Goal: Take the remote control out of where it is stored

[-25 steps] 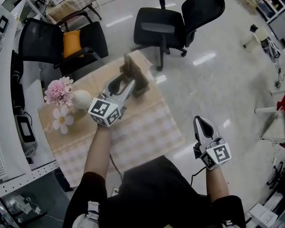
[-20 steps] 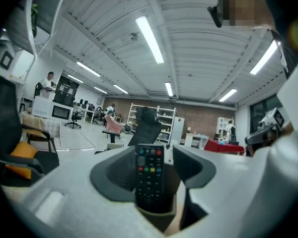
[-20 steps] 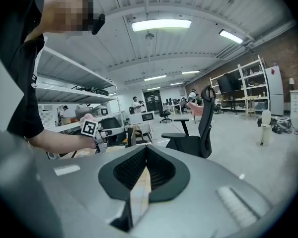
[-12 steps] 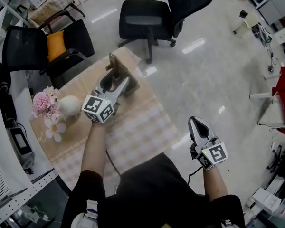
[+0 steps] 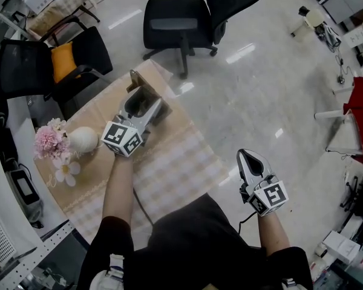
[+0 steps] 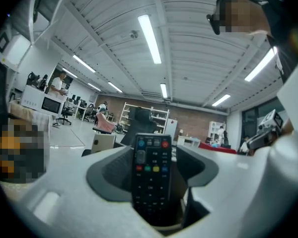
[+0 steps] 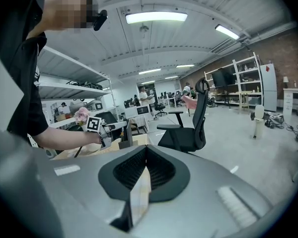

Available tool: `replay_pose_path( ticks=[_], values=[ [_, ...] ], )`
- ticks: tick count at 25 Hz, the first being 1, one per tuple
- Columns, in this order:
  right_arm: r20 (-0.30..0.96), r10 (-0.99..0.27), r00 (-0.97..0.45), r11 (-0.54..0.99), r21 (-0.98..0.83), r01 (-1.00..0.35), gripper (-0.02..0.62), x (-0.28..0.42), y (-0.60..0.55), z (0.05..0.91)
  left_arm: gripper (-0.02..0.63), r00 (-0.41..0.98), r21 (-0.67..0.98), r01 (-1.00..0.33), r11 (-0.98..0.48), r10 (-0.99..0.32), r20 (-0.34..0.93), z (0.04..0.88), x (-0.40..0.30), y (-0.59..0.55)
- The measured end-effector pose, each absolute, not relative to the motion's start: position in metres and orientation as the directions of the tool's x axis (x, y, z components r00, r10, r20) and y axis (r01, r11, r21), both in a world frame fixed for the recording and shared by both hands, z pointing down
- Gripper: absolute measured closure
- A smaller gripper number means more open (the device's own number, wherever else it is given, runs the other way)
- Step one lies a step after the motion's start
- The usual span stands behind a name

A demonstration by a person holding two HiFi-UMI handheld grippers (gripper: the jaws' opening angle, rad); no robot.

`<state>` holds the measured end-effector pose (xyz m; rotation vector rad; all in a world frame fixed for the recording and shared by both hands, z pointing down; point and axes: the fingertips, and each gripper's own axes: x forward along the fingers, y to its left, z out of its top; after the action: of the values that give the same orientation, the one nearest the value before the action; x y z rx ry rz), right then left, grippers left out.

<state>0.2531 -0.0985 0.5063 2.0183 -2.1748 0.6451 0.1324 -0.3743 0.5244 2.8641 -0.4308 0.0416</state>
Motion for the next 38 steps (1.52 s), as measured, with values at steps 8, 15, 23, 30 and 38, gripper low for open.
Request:
replay_pose_path(
  ticks=[8,15,23,30,38],
  values=[
    [0.364,-0.924,-0.115,0.031,-0.231,-0.973,0.589,0.256,-0.098,0.506,0.360,0.954,0.245,-0.300,-0.922,-0.292,0.071,0.527,0.135,-0.378],
    [0.342,-0.929,-0.138,0.056,-0.239,-0.969,0.591,0.259,-0.103,0.500,0.364,0.953,0.219,-0.301,-0.928,-0.301,0.037,0.503,0.126,-0.370],
    [0.296,-0.938,-0.180,0.108,-0.243,-0.964,0.591,0.249,-0.111,0.480,0.365,0.953,0.151,-0.298,-0.943,-0.302,-0.008,0.457,0.108,-0.354],
    [0.251,-0.930,-0.267,0.205,-0.246,-0.947,0.591,0.230,-0.119,0.471,0.367,0.935,0.076,-0.351,-0.933,-0.353,-0.015,0.425,0.078,-0.333],
    [0.210,-0.906,-0.368,0.313,-0.252,-0.916,0.591,0.195,-0.129,0.460,0.368,0.896,0.035,-0.444,-0.895,-0.444,0.015,0.415,0.016,-0.313]
  ],
)
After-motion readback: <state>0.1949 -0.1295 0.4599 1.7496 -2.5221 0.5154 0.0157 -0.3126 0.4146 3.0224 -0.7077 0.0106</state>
